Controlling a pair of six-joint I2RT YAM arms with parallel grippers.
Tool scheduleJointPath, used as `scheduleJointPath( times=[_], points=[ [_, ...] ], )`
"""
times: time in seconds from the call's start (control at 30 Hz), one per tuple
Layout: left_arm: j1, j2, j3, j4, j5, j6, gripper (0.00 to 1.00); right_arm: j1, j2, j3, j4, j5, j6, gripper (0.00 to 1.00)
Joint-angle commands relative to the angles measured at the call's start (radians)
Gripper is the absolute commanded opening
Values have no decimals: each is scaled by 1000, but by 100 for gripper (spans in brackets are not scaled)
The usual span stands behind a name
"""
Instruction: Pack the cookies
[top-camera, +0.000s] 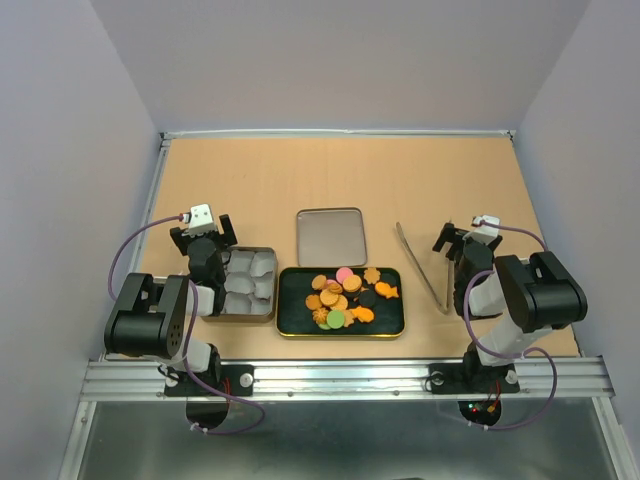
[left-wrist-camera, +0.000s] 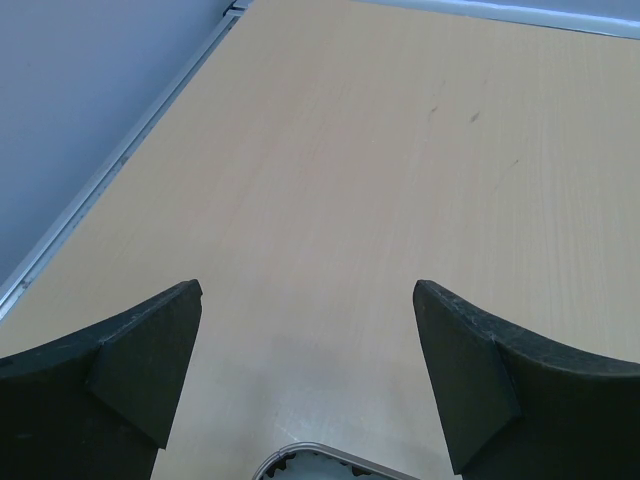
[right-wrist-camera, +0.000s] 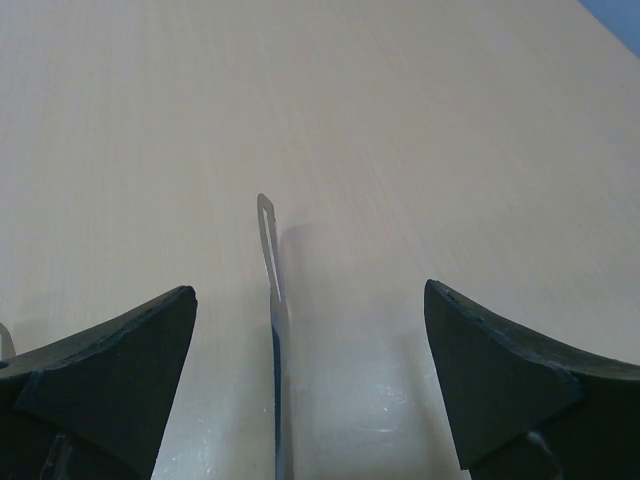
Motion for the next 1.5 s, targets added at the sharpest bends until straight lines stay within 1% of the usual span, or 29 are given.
scheduleJointPath(
  times=[0.0,0.07,0.1,0.17,0.2,0.23,0.27,0.3,0.33,0.37,0.4,0.43,0.5,0.57,0.6,0.63,0.67,0.7,0.73,0.77,0.8,0.87,0.9,0.97,1.03,1.1,1.2,1.37,1.47],
  points=[
    [2,-12,7,281,-5,1,99,-1,-42,16,81,8,-13,100],
    [1,-11,7,281,-5,1,99,-1,-103,26,16,-37,-38,100],
    [1,-12,7,281,-4,1,99,-1,-217,61,-120,-30,-33,100],
    [1,-12,8,283,-5,1,99,-3,-328,120,-276,-25,-31,100],
    [2,-14,7,281,-4,1,99,-1,-403,193,-386,-23,-30,100],
    [2,-12,7,281,-4,1,99,-1,-448,232,-443,-35,-30,100],
    [1,-12,7,281,-4,1,99,-1,-488,288,-586,-42,11,100],
    [2,-12,7,281,-5,0,99,-1,-568,350,-697,-34,57,100],
    [1,-12,7,281,-4,1,99,-1,-597,422,-841,-5,144,100],
    [1,-11,7,281,-5,3,99,-1,-613,586,-975,18,269,100],
    [1,-12,7,281,-5,1,99,-3,-627,652,-1169,-11,290,100],
    [1,-11,5,281,-4,0,99,-3,-628,771,-1332,-99,324,100],
    [1,-12,7,283,-5,1,99,-3,-628,856,-1460,-216,358,100],
    [1,-12,7,281,-4,1,99,-3,-653,905,-1571,-327,389,100],
    [1,-12,7,281,-5,1,99,-3,-665,918,-1662,-338,430,100],
    [1,-12,8,281,-5,1,99,-3,-704,916,-1709,-338,482,100],
    [2,-12,7,283,-4,1,99,-3,-712,916,-1756,-338,495,100],
    [2,-12,7,283,-5,1,99,-3,-703,944,-1878,-374,495,100],
    [1,-11,5,283,-5,1,99,-3,-675,977,-1963,-385,492,100],
    [2,-12,7,281,-5,0,99,-3,-589,1006,-2157,-390,486,100],
    [1,-12,7,283,-4,1,99,-1,-549,1054,-2248,-388,472,100],
    [2,-12,7,283,-5,0,99,3,-496,1068,-2382,-364,432,100],
    [1,-12,7,281,-5,1,99,22,-507,1033,-2431,-283,432,100],
    [1,-12,7,283,-5,1,99,22,-527,982,-2430,-272,400,100],
    [1,-11,7,281,-5,1,99,28,-501,924,-2442,-283,398,100],
    [2,-12,7,281,-5,1,99,54,-484,931,-2441,-281,404,100],
    [1,-11,7,281,-5,1,99,63,-385,952,-2472,-256,421,100],
    [2,-12,7,281,-5,1,99,86,-317,880,-2383,-315,400,100],
    [1,-11,7,281,-4,0,99,108,-321,818,-2332,-318,397,100]
  ],
)
